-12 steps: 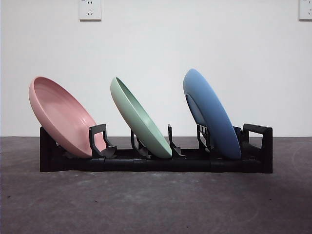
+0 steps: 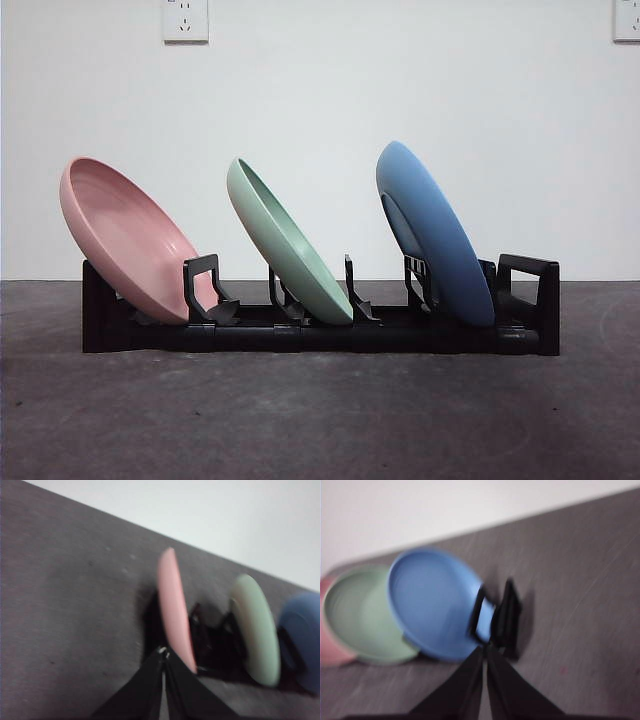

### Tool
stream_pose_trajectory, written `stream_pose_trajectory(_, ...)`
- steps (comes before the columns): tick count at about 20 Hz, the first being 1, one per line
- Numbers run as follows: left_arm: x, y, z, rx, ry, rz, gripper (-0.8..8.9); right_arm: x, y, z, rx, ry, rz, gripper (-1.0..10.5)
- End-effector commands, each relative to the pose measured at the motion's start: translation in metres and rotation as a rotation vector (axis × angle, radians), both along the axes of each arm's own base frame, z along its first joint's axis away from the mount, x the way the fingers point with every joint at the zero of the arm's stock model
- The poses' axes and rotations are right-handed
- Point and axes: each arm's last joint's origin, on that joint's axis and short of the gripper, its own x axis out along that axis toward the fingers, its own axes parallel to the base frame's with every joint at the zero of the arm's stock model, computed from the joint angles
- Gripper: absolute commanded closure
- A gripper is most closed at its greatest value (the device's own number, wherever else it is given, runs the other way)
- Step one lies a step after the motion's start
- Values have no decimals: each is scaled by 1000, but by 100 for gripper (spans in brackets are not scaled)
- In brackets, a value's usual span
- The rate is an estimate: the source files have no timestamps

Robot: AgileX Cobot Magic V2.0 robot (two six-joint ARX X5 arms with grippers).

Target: Place the plate

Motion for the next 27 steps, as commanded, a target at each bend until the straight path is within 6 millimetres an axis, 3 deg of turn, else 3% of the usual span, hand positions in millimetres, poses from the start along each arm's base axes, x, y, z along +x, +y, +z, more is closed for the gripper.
stream_pose_trajectory(1,1,-2,17,49,30,-82,803,5,2,13,-43,87,80,932)
stream_pose_trajectory(14,19,-6,43,164,396,-226,803,35,18,62,-175,247,297,931)
stream_pose_trajectory(16,22,-7,46,169,383,-235,717,42,22,64,-203,255,330,874)
stream_pose_trajectory(17,22,-7,47,170,372,-235,599,45,23,63,-215,261,343,772)
stream_pose_trajectory(18,22,-7,48,170,367,-235,539,47,24,62,-218,271,345,699)
stream_pose_trajectory(19,22,-7,48,171,364,-235,522,49,25,60,-225,288,343,655)
stream_pose_trajectory(24,22,-7,48,171,360,-234,523,56,30,53,-208,390,355,651)
stream_pose_trajectory(27,24,-7,51,173,327,-231,523,72,38,60,-195,463,372,651)
